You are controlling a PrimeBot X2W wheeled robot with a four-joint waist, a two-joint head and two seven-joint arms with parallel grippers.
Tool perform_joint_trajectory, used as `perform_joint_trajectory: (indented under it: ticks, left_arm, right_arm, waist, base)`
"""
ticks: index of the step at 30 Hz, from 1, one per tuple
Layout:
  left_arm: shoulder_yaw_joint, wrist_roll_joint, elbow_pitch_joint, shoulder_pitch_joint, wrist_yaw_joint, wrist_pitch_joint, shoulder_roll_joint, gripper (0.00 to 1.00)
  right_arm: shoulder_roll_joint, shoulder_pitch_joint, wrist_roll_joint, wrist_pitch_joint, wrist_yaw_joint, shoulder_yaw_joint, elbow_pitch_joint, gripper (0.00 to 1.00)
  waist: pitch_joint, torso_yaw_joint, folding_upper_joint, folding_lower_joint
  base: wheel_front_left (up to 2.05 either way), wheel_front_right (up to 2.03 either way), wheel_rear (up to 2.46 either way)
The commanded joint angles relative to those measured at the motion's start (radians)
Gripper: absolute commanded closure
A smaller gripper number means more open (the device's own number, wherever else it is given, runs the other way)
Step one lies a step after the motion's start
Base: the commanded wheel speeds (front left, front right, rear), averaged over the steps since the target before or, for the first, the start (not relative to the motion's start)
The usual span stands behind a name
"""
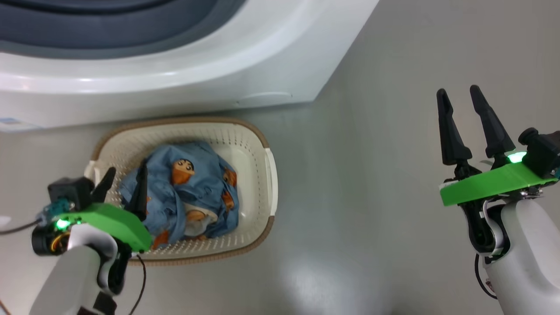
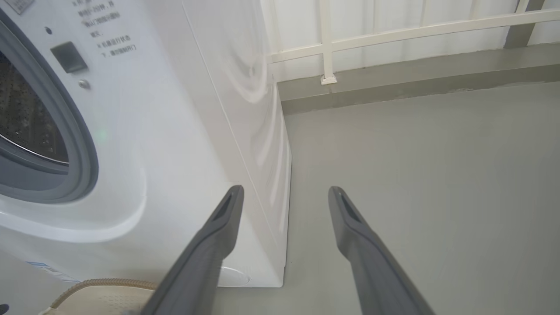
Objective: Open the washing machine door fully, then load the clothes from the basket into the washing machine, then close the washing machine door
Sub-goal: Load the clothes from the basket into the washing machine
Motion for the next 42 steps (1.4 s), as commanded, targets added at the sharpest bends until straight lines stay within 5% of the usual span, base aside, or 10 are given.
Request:
perform_joint_trajectory:
  ticks: [1,23,42]
  left_arm:
    - [0.022,-0.006,0.005,-0.026,-0.006,0.003,0.029,0.0]
    - [-0.123,-0.038,0.403,-0.319,-0.027,0.168,0.066,0.0]
    - [-0.173,-0.031,0.534,-0.477,-0.027,0.245,0.12,0.0]
  right_arm:
    - [-0.002,-0.006,-0.009,-0.008,0.005,0.018,-0.025,0.0]
    - [0.064,-0.114,-0.015,-0.008,0.005,0.033,-0.075,0.0]
    - [0.103,-0.128,-0.013,-0.008,0.005,0.048,-0.102,0.0]
  waist:
    - [0.072,-0.018,0.0,-0.0001]
    - [0.358,-0.118,0.0,-0.0001]
    - [0.472,-0.202,0.0,-0.0001]
  base:
    - [0.0,0.0,0.0]
    - [0.0,0.0,0.0]
    - [0.0,0.0,0.0]
